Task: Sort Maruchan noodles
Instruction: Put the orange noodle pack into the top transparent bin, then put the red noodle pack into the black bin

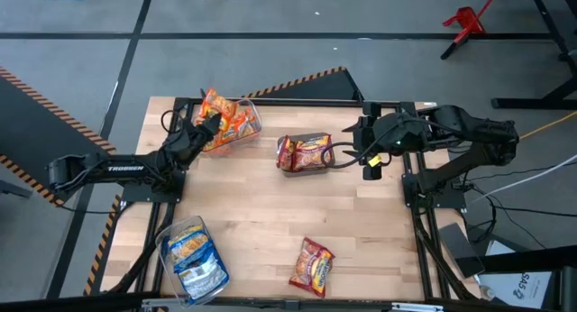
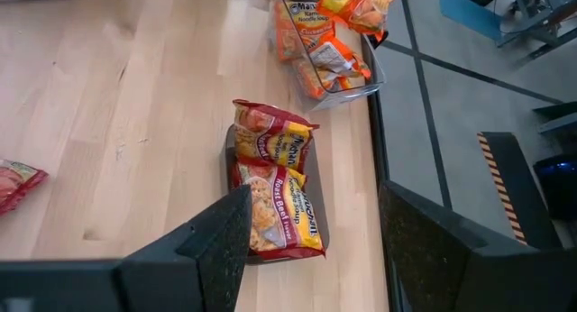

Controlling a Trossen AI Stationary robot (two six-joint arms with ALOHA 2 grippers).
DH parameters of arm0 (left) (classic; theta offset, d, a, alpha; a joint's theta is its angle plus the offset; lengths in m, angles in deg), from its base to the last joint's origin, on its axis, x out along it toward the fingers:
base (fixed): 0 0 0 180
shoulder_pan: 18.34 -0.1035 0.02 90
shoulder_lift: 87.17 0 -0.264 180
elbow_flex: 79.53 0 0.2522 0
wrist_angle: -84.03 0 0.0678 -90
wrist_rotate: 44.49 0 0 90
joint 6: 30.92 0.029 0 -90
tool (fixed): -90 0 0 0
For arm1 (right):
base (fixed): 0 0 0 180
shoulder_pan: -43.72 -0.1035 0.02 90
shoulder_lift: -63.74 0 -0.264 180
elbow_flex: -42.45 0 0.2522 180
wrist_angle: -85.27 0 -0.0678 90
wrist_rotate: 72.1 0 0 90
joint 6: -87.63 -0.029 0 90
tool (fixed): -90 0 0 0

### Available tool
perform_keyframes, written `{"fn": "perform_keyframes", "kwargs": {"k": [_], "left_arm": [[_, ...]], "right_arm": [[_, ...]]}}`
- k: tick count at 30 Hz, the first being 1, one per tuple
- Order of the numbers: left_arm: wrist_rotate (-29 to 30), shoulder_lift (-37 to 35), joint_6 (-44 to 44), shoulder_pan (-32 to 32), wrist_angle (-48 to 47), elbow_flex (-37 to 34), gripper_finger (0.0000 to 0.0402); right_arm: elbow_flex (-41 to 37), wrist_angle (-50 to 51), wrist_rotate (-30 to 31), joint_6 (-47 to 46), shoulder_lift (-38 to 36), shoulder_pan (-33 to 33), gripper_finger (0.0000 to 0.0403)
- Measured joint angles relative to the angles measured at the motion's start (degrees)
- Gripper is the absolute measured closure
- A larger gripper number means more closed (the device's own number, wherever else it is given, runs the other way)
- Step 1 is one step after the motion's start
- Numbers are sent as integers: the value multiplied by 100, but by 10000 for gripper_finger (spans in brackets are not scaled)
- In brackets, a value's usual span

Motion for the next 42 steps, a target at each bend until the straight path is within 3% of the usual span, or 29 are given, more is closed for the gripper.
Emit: {"fn": "perform_keyframes", "kwargs": {"k": [4,11,20,29,42], "left_arm": [[-11,0,349,0,-5,0,328],[-306,0,973,5,234,0,273],[-582,0,1211,7,349,2,239],[-133,-153,1875,0,841,7,234],[-406,-423,2378,7,889,7,234]], "right_arm": [[0,0,-2,0,0,0,175],[0,0,-359,-1,0,0,175],[0,-4,-498,2,0,0,175],[0,2,-707,-43,0,0,175],[0,2,-748,-42,0,0,175]]}}
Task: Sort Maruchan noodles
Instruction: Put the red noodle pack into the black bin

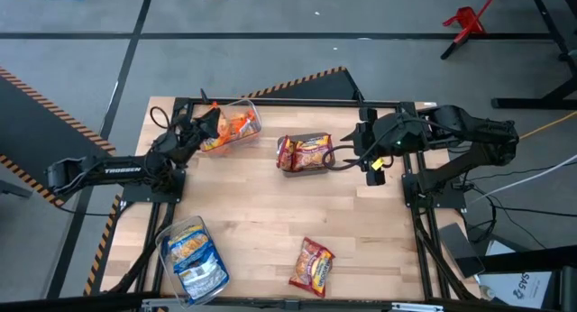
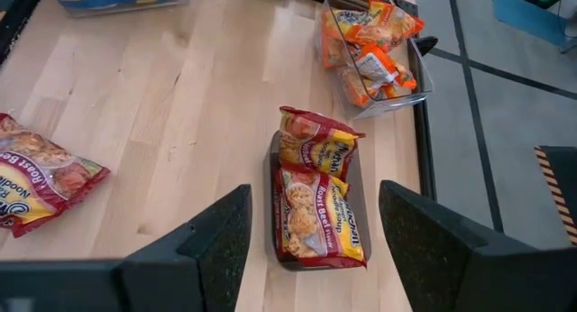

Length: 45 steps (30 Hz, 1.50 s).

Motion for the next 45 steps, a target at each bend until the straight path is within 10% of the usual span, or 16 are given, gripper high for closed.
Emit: {"fn": "perform_keyframes", "kwargs": {"k": [13,25,45], "left_arm": [[-2265,-1,-590,449,1286,0,234],[-2030,92,-264,1788,1671,2,234],[-865,1457,450,3380,1667,837,234]], "right_arm": [[-1059,-947,-775,306,101,0,175],[-2675,-1967,-893,782,657,-2,175],[-3020,-2306,-1941,-988,1433,-763,175]]}}
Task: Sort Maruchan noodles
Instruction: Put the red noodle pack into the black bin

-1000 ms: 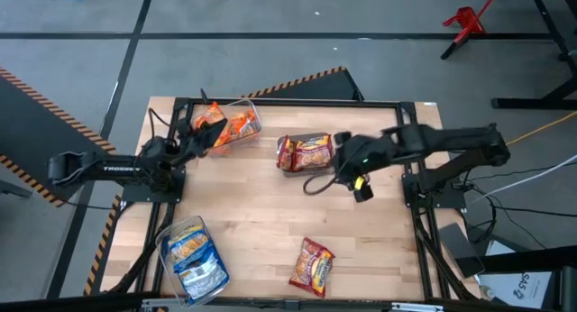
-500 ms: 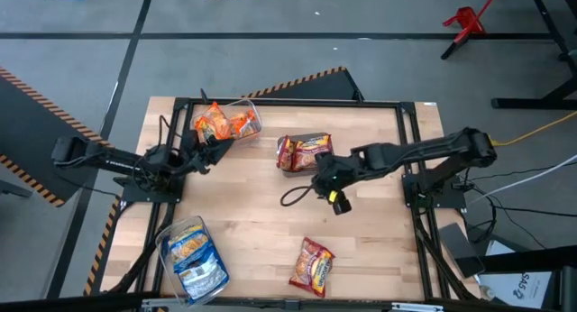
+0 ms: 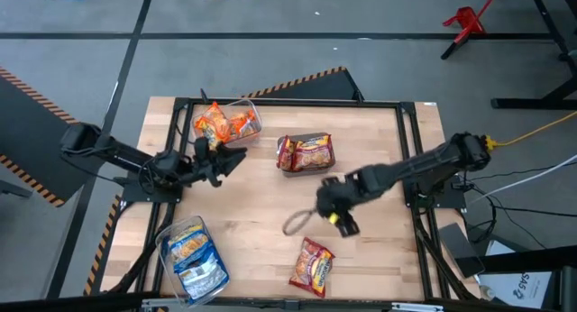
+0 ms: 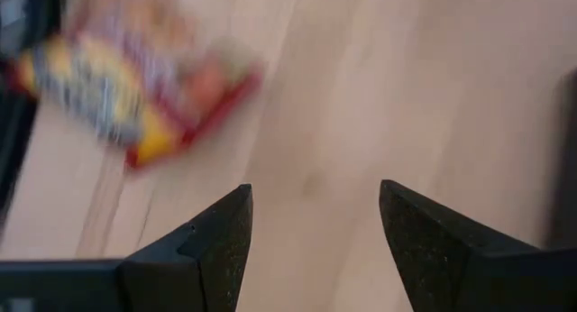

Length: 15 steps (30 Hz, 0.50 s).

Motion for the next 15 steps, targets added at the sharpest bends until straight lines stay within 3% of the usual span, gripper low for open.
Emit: {"fn": "perform_keyframes", "kwargs": {"k": [6,11,15], "left_arm": [[-13,642,213,181,0,579,234],[-252,1000,281,296,-5,996,234],[-359,1155,557,389,2,1285,234]], "right_arm": [[-1061,147,30,-1121,-84,-755,175],[-2165,-1235,49,-1820,-80,-1315,175],[-2470,-2627,237,-1057,-80,-1546,175]]}}
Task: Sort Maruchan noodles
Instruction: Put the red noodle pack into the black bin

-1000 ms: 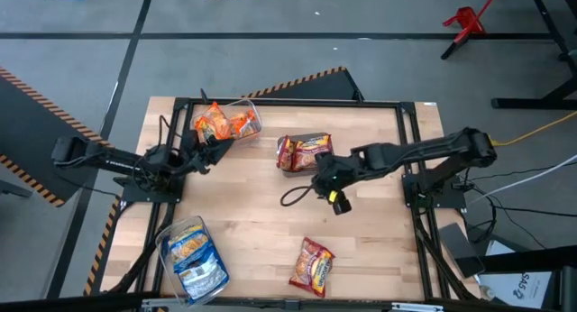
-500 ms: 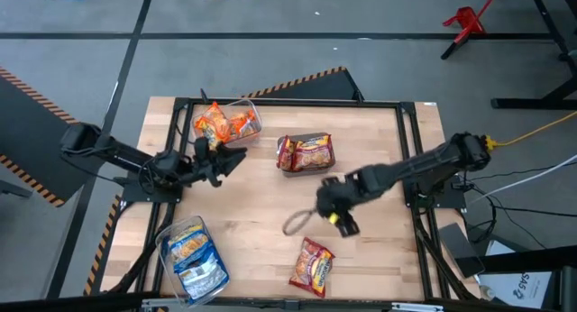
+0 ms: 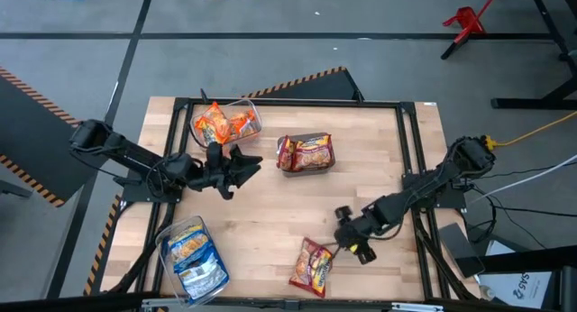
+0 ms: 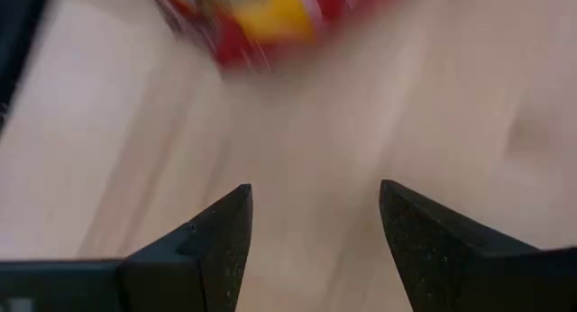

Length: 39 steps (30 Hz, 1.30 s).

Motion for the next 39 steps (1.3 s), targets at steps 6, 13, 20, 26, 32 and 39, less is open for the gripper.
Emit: {"fn": "perform_keyframes", "kwargs": {"k": [6,13,20,26,32,39], "left_arm": [[40,62,88,10,-2,240,234],[136,62,83,135,-22,262,234],[534,62,64,140,-20,262,234],[606,62,66,138,2,264,234],[599,62,64,138,2,265,234],[597,60,-109,140,2,265,234]], "right_arm": [[160,-772,240,2116,-2,33,175],[251,-770,213,2705,-4,62,175],[256,-1210,212,2774,-4,148,175],[258,-1365,146,3144,-4,132,175],[484,-1462,-271,3312,-5,145,175],[886,-1424,-293,3923,-11,132,132]]}}
